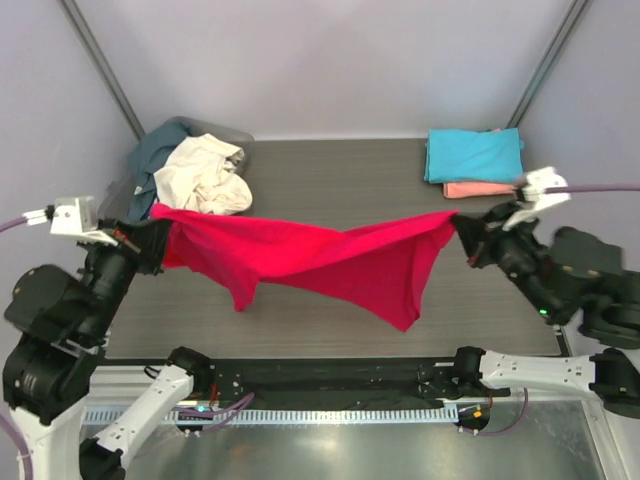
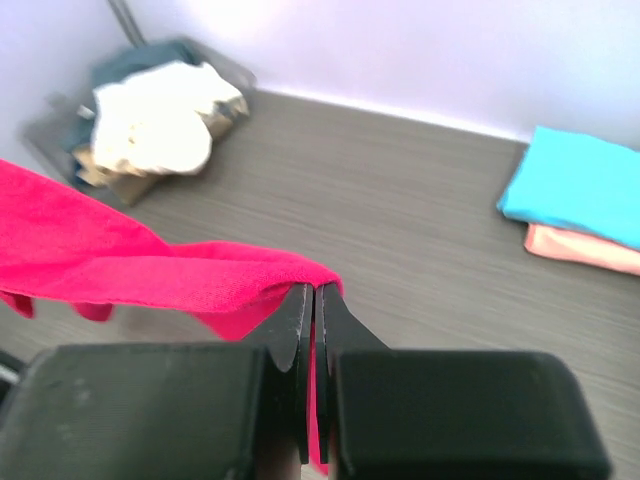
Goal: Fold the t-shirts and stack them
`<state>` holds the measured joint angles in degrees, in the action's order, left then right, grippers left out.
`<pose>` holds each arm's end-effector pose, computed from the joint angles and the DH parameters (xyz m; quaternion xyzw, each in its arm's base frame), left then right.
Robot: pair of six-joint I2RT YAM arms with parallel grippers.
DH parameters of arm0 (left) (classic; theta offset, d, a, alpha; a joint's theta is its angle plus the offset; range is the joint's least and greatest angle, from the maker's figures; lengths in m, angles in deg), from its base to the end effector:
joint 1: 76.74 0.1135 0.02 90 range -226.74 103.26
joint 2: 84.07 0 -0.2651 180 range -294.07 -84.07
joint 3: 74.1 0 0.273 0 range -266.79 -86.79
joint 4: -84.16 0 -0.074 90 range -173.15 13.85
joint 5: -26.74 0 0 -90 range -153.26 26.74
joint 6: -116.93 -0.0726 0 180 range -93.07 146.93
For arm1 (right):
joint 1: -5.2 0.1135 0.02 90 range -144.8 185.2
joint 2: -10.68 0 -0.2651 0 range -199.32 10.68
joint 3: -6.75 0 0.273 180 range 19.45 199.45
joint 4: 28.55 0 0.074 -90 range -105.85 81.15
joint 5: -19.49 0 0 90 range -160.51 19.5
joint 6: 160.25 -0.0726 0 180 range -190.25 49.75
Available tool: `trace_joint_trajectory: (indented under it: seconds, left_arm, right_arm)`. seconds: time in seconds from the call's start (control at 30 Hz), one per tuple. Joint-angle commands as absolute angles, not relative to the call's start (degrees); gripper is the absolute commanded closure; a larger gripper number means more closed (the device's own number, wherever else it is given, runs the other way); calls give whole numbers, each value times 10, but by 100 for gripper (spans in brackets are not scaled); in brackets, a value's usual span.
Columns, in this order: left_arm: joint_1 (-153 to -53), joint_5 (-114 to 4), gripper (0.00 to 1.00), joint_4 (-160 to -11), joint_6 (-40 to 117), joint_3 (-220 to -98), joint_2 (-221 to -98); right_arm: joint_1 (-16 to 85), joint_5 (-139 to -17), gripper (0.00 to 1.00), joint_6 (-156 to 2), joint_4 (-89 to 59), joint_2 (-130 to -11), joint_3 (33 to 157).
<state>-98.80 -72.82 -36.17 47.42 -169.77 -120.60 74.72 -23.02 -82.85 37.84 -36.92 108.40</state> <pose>0.0903 -0.0236 0.5043 -0.0489 0.7086 -0.1993 0.6751 0.0927 0.0953 0.5040 -0.1178 0.7472 0.1405 0.6388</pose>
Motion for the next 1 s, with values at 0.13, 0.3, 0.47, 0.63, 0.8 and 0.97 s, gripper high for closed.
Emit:
trace_joint_trajectory:
  seconds: [0.13,0.3,0.47,0.63,0.8,0.97]
  left_arm:
    - [-989,-641,100,-415,449,-1752,-1155]
    - [-988,-642,99,-415,463,-1771,-1179]
    - [-988,-736,98,-292,515,-1814,-1340]
    - [-984,-743,91,-249,597,-1733,-1521]
    - [-972,-699,27,-358,666,-1510,-1528]
    - [-974,-696,28,-417,704,-1414,-1466]
  right_arm:
    - [745,-322,99,-770,343,-272,1137]
    - [745,-261,99,-758,344,-268,1150]
    - [745,-22,99,-775,357,-319,1089]
    - [742,136,99,-810,372,-370,969]
    - [729,13,99,-856,350,-371,877]
    - [695,-122,99,-850,313,-461,808]
